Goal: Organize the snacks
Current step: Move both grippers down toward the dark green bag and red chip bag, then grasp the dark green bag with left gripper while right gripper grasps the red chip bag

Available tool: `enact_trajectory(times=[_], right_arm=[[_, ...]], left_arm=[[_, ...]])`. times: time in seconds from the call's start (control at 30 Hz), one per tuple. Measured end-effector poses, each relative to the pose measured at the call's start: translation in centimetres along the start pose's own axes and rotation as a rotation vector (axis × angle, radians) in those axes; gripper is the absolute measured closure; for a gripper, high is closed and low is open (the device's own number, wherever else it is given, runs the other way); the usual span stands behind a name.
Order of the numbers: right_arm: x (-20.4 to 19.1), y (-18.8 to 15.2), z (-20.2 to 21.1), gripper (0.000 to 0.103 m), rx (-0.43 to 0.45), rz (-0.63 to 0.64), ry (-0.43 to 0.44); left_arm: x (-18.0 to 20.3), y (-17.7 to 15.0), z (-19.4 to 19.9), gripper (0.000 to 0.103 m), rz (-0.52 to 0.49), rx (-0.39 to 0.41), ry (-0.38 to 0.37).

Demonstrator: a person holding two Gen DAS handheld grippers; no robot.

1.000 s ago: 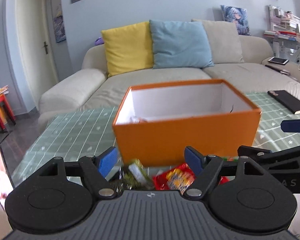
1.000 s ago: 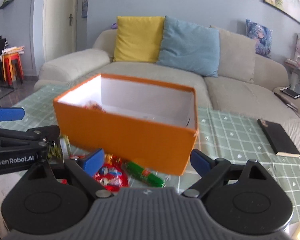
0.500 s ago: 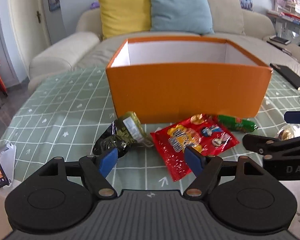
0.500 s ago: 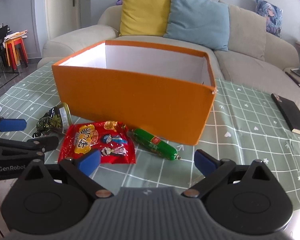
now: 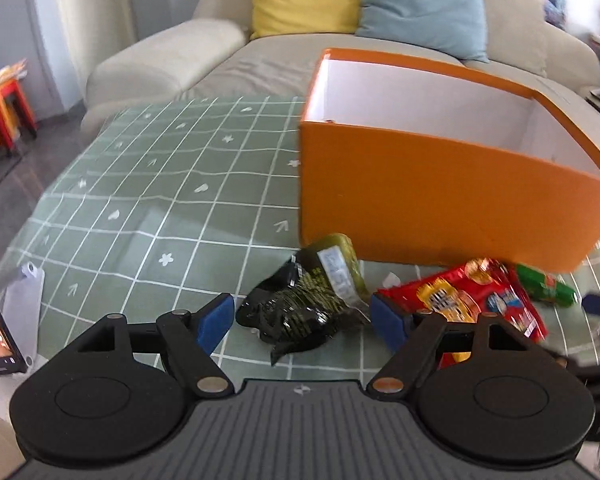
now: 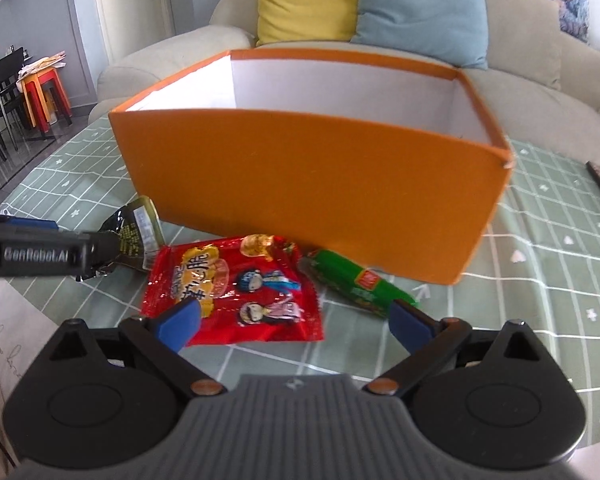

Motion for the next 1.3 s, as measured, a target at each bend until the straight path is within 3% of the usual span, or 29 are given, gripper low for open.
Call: enact_trajectory(times=[0.37,0.83,0.97,1.3], right_arm=[[-2.2,0.1,-2.9,0.004,-0.052,0.004,0.034],[-4.1,0.5,-5.8,0.004,-0.089,0.042,0.037],[-4.5,0.7,-5.9,0.004,-0.073,0.073,0.018],[-4.7,0.5,-5.1,0.023,-0.06,0.081,0.04]], left_arm=[[-1.7,0.1,-2.9,0.014,0.148,-0.047,0.002],[-1.7,-0.5,-4.7,0.015,0.17,-0.104,-0.012],[-1.7,-0.6,-4.7,0.02,0.165,-0.099,-0.02],[-1.2,-0.6,-4.2,0.03,0.144,-0.086,-0.023]])
Point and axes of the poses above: each gripper's, at about its wrist camera, not at the fingertips, and z roughly against the way its jaws point, x to its right, y to its top, the point moved 8 cm from there along -z, roughly the way its jaws point, and after that the axes turned 4 degrees about z, right-handed, at the moved point
